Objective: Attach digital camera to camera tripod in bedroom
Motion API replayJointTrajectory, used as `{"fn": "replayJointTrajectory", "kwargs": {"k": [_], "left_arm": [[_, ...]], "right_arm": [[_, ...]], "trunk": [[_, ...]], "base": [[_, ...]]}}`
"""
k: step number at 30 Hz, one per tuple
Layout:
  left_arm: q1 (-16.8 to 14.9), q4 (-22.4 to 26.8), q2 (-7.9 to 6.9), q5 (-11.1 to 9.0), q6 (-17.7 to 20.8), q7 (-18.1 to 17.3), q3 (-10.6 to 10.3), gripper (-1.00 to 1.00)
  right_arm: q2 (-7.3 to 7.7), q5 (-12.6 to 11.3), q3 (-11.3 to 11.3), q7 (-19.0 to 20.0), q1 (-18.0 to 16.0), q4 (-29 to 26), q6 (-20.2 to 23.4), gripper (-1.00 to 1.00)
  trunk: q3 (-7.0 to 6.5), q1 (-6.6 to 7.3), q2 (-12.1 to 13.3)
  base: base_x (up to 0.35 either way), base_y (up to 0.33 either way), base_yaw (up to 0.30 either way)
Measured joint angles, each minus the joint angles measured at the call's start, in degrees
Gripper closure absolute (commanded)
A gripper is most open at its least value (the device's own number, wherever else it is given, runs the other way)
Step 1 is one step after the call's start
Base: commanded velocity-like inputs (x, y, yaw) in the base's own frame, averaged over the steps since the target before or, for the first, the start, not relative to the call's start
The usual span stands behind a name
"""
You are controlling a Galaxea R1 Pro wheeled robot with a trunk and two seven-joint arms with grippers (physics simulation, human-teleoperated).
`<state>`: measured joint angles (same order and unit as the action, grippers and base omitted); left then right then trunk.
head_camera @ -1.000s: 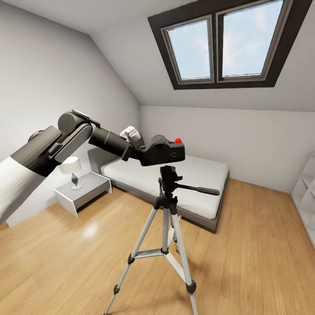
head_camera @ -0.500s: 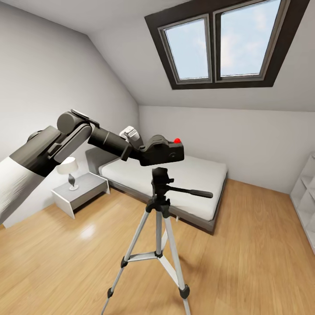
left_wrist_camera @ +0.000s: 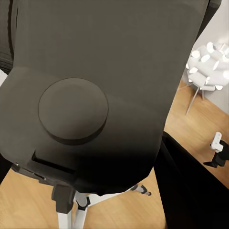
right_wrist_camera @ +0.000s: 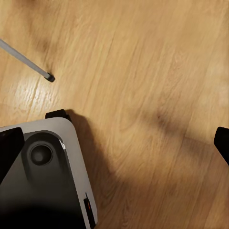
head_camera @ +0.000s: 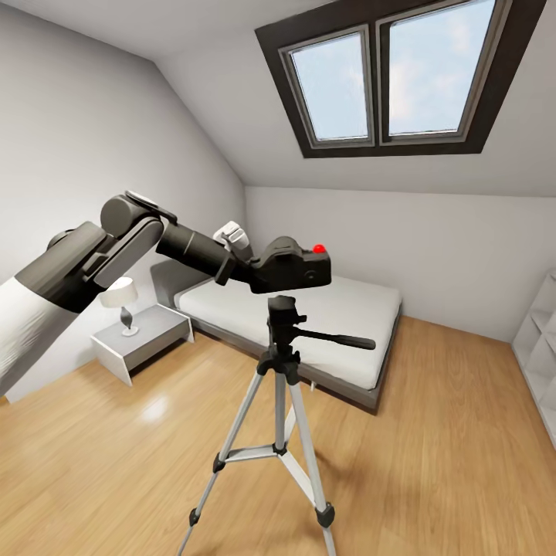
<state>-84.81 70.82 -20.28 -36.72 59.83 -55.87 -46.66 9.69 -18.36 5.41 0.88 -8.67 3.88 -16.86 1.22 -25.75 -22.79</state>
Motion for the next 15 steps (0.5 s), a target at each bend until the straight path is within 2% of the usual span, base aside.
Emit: {"fn": "replayJointTrajectory", "kwargs": {"k": [15], "left_arm": [[-0.06,0.27,-1.37,0.05,0.00,0.00,-0.02,1.00]], "right_arm": [[0.00,0.00,0.00,0.00,0.00,0.00,0.00,-1.00]], "trunk": [[0.00,0.00,0.00]], "base": [[0.000,0.000,0.000]]}}
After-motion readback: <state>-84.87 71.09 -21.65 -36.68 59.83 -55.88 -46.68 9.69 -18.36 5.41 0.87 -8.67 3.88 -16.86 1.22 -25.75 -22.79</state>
